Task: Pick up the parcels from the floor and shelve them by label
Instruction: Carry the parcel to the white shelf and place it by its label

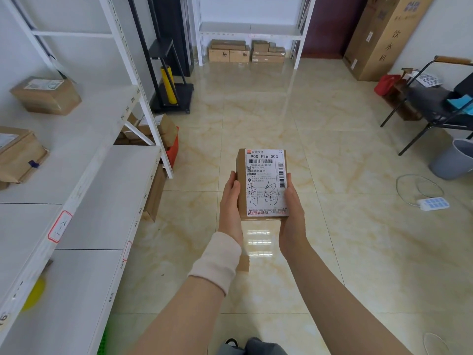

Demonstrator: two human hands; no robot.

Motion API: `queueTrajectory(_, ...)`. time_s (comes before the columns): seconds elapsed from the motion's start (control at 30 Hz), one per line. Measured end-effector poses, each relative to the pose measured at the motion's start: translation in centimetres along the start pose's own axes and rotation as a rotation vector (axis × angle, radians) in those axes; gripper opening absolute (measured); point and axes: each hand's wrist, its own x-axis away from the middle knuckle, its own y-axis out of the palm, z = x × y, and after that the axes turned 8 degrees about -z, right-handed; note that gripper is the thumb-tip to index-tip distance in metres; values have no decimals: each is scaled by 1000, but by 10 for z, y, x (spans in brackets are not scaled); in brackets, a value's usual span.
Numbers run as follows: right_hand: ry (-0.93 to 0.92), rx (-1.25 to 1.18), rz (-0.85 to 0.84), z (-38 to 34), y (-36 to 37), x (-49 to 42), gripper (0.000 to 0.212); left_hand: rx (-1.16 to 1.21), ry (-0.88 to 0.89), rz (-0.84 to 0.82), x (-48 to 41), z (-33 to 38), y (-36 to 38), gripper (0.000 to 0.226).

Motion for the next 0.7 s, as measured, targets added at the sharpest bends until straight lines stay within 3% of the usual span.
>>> queueTrajectory(0.13, -28, 5, -9, -4, 1, -4, 76, -14, 15, -7, -6, 7, 3, 46)
queueTrajectory(0.7, -103, -17, -48, -14, -4, -20, 80, 14, 46, -41, -16, 20, 16, 45)
